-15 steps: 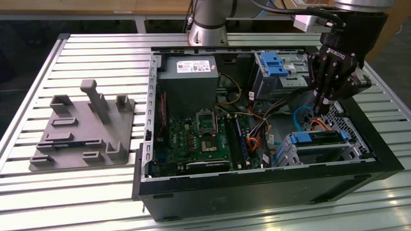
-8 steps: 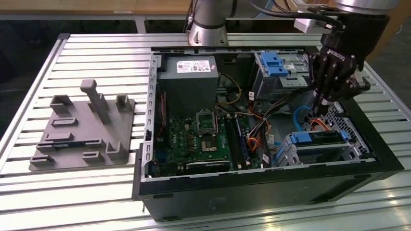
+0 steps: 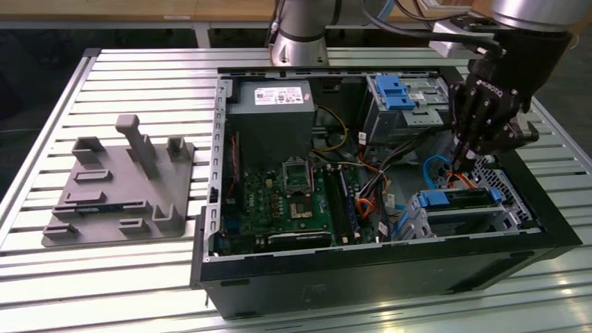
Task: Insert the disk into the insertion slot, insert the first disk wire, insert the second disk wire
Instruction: 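Insert the second disk wire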
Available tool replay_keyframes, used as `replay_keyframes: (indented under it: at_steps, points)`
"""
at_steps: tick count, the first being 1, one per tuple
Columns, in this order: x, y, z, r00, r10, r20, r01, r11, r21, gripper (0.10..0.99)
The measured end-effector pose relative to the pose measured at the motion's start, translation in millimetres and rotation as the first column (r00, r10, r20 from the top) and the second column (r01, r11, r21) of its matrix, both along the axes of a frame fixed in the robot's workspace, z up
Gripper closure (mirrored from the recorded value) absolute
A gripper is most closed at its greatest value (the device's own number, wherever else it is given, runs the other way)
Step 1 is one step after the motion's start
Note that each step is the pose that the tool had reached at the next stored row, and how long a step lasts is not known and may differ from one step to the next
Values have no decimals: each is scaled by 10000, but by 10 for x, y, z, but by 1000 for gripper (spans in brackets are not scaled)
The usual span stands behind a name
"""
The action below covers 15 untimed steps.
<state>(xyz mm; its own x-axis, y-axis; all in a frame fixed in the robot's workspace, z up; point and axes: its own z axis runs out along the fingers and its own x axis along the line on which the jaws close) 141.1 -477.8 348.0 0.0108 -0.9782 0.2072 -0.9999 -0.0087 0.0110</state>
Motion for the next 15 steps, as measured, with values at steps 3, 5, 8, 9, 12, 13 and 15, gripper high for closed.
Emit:
replay_keyframes:
  at_steps: [3, 5, 8, 9, 12, 13, 15]
  points:
    - [0, -35, -1, 10000, 0, 27, -1, 9993, 379, 925]
    - [1, -63, -1, 10000, 0, 34, -2, 9982, 593, 925]
    - [8, -101, 0, 10000, -9, 35, 7, 9975, 707, 925]
    - [10, -107, 0, 10000, -32, 35, 29, 9975, 707, 925]
    - [12, -123, -1, 9999, -142, 35, 139, 9974, 713, 925]
    - [12, -126, -1, 9998, -204, 35, 201, 9972, 714, 925]
    - [12, -132, -3, 9995, -318, 34, 314, 9968, 729, 925]
